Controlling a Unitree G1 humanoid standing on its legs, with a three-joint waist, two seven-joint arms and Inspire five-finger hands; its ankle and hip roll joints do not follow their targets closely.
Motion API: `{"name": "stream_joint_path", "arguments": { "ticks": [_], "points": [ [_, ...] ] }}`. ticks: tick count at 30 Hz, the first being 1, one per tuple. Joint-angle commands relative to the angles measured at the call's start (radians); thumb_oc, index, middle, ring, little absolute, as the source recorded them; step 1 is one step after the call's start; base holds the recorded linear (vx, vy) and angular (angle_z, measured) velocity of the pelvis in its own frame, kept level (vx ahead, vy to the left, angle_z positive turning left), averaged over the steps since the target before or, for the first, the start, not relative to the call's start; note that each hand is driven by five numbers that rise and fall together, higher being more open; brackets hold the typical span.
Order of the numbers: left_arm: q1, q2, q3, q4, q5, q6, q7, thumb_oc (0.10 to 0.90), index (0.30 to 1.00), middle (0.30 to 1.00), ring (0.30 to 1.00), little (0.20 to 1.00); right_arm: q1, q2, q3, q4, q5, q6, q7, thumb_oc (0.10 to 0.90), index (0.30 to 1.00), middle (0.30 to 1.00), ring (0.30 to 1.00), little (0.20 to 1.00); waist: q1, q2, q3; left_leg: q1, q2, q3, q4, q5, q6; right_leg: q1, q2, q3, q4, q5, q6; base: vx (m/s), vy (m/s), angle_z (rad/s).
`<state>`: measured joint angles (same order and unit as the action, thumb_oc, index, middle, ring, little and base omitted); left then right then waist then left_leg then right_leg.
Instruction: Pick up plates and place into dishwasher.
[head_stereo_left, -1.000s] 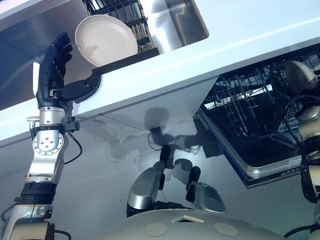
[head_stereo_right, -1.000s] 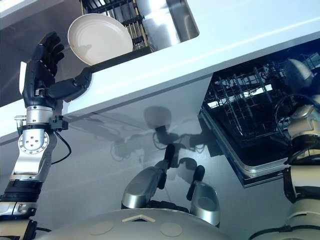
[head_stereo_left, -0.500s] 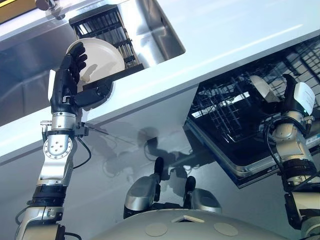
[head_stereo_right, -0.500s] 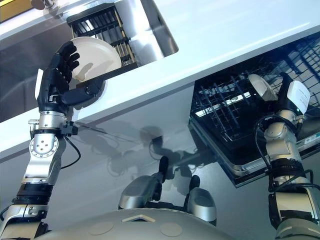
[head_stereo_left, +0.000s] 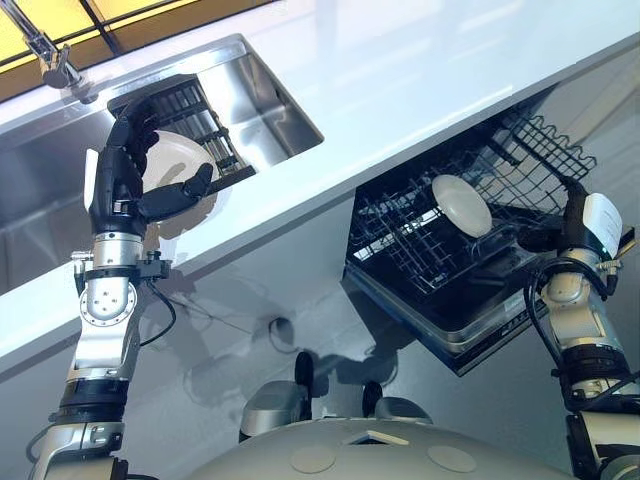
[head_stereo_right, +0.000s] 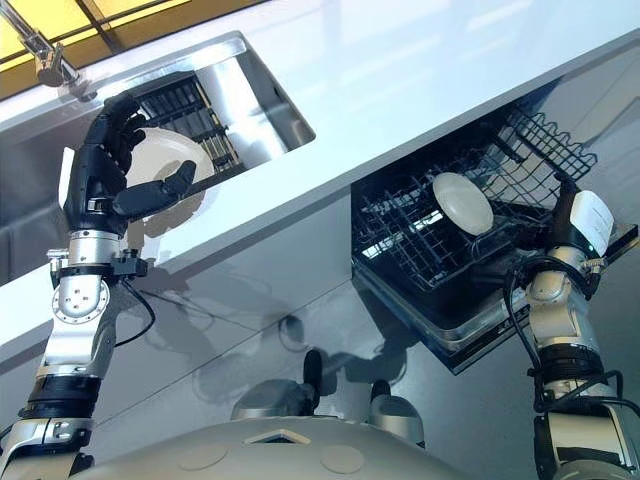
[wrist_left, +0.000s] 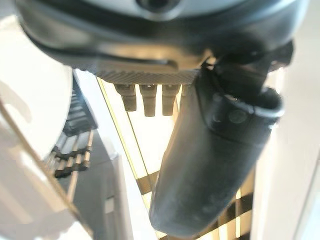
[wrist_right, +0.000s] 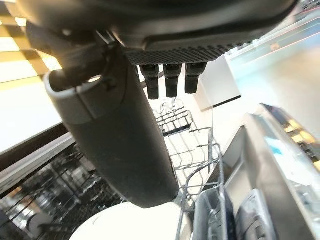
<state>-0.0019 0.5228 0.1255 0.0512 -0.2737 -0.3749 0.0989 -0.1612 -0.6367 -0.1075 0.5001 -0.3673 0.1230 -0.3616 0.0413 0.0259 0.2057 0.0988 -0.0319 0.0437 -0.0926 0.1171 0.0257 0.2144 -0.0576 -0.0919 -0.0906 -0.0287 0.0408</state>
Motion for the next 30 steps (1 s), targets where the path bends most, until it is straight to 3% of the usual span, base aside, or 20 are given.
{"name": "stream_joint_path", "arguments": {
  "ticks": [1,5,7,9,10,12,15,18,19,20,21,24,27,30],
  "points": [
    [-0.037,0.027,0.055,-0.002,0.009,-0.119,0.016,0.800,0.900,0.900,0.900,0.900,-0.034,-0.069,-0.064,-0.086,0.047,-0.075,-0.086,0.800,0.900,0.900,0.900,0.900,0.001,0.005,-0.132,0.065,-0.028,0.023,0.005,-0.170,-0.014,-0.076,0.035,-0.053,0.030,-0.006,0.050,-0.03,0.039,-0.11],
    [-0.030,0.025,0.072,0.013,0.058,-0.116,0.029,0.800,0.900,0.900,0.900,0.900,-0.008,-0.047,-0.084,-0.091,0.126,-0.112,-0.039,0.800,0.900,0.900,0.900,0.900,-0.006,0.003,-0.138,0.069,-0.028,0.027,0.005,-0.175,-0.013,-0.074,0.033,-0.043,0.022,0.000,0.053,-0.03,0.040,-0.06],
    [-0.022,0.027,0.087,0.022,0.113,-0.103,0.041,0.800,0.900,0.900,0.900,0.900,0.013,-0.021,-0.094,-0.101,0.205,-0.167,0.019,0.800,0.900,0.900,0.900,0.900,-0.010,0.004,-0.139,0.070,-0.028,0.032,0.005,-0.176,-0.012,-0.075,0.032,-0.043,0.021,0.001,0.054,-0.03,0.044,-0.03],
    [-0.001,0.054,0.130,0.039,0.238,-0.081,0.081,0.800,0.900,0.900,0.900,0.900,0.070,0.050,-0.105,-0.176,0.461,-0.263,0.234,0.800,0.900,0.900,0.900,0.900,-0.025,0.007,-0.140,0.071,-0.025,0.043,0.005,-0.178,-0.011,-0.079,0.029,-0.047,0.022,0.003,0.055,-0.03,0.051,-0.15],
    [0.000,0.057,0.130,0.042,0.245,-0.082,0.088,0.800,0.900,0.900,0.900,0.900,0.075,0.054,-0.106,-0.180,0.465,-0.266,0.245,0.800,0.900,0.900,0.900,0.900,-0.026,0.006,-0.141,0.071,-0.025,0.044,0.005,-0.178,-0.011,-0.080,0.028,-0.047,0.023,0.003,0.055,-0.02,0.046,-0.20],
    [0.005,0.094,0.167,0.086,0.314,-0.060,0.126,0.800,0.900,0.900,0.900,0.900,0.116,0.096,-0.114,-0.203,0.584,-0.349,0.350,0.800,0.900,0.900,0.900,0.900,-0.042,0.009,-0.143,0.070,-0.023,0.057,0.005,-0.180,-0.011,-0.087,0.027,-0.048,0.024,0.005,0.058,-0.02,0.035,-0.19],
    [-0.006,0.143,0.203,0.145,0.346,0.003,0.174,0.800,0.900,0.900,0.900,0.900,0.154,0.151,-0.109,-0.256,0.653,-0.452,0.398,0.800,0.900,0.900,0.900,0.900,-0.065,0.019,-0.147,0.070,-0.023,0.070,0.005,-0.183,-0.008,-0.098,0.027,-0.038,0.027,0.005,0.059,-0.02,0.056,-0.12],
    [-0.019,0.182,0.229,0.201,0.373,0.054,0.221,0.800,0.900,0.900,0.900,0.900,0.173,0.189,-0.087,-0.321,0.644,-0.533,0.391,0.800,0.900,0.900,0.900,0.900,-0.087,0.032,-0.150,0.069,-0.024,0.085,0.005,-0.185,-0.002,-0.107,0.029,-0.023,0.032,0.002,0.059,-0.01,0.069,-0.11],
    [-0.022,0.202,0.236,0.223,0.399,0.078,0.246,0.800,0.900,0.900,0.900,0.900,0.182,0.198,-0.074,-0.355,0.566,-0.593,0.358,0.800,0.900,0.900,0.900,0.900,-0.097,0.038,-0.151,0.068,-0.026,0.094,0.005,-0.185,0.001,-0.112,0.031,-0.017,0.035,0.000,0.059,0.00,0.062,-0.29],
    [-0.023,0.210,0.239,0.231,0.404,0.086,0.250,0.800,0.900,0.900,0.900,0.900,0.186,0.200,-0.066,-0.369,0.552,-0.599,0.344,0.800,0.900,0.900,0.900,0.900,-0.100,0.039,-0.151,0.068,-0.026,0.097,0.005,-0.186,0.002,-0.114,0.031,-0.015,0.036,0.000,0.059,0.00,0.085,-0.33],
    [-0.025,0.234,0.244,0.257,0.442,0.128,0.272,0.800,0.900,0.900,0.900,0.900,0.195,0.198,-0.048,-0.409,0.469,-0.672,0.307,0.800,0.900,0.900,0.900,0.900,-0.112,0.047,-0.151,0.069,-0.029,0.105,0.005,-0.186,0.007,-0.118,0.033,-0.007,0.039,-0.001,0.059,0.00,0.080,-0.28],
    [-0.030,0.279,0.242,0.314,0.491,0.174,0.307,0.800,0.900,0.900,0.900,0.900,0.201,0.173,-0.015,-0.477,0.352,-0.760,0.269,0.800,0.900,0.900,0.900,0.900,-0.126,0.059,-0.153,0.069,-0.035,0.119,0.006,-0.186,0.014,-0.125,0.034,0.011,0.044,-0.003,0.059,0.01,0.086,-0.20],
    [-0.041,0.308,0.238,0.366,0.493,0.198,0.320,0.800,0.900,0.900,0.900,0.900,0.198,0.150,0.030,-0.511,0.306,-0.809,0.280,0.800,0.900,0.900,0.900,0.900,-0.132,0.068,-0.154,0.068,-0.039,0.130,0.009,-0.186,0.018,-0.131,0.032,0.023,0.051,-0.004,0.062,0.02,0.067,-0.22],
    [-0.065,0.325,0.228,0.408,0.481,0.214,0.319,0.800,0.900,0.900,0.900,0.900,0.197,0.136,0.084,-0.515,0.290,-0.808,0.344,0.800,0.900,0.900,0.900,0.900,-0.134,0.074,-0.156,0.064,-0.043,0.134,0.012,-0.186,0.021,-0.137,0.031,0.029,0.059,-0.007,0.063,0.01,0.056,-0.15]
  ]
}}
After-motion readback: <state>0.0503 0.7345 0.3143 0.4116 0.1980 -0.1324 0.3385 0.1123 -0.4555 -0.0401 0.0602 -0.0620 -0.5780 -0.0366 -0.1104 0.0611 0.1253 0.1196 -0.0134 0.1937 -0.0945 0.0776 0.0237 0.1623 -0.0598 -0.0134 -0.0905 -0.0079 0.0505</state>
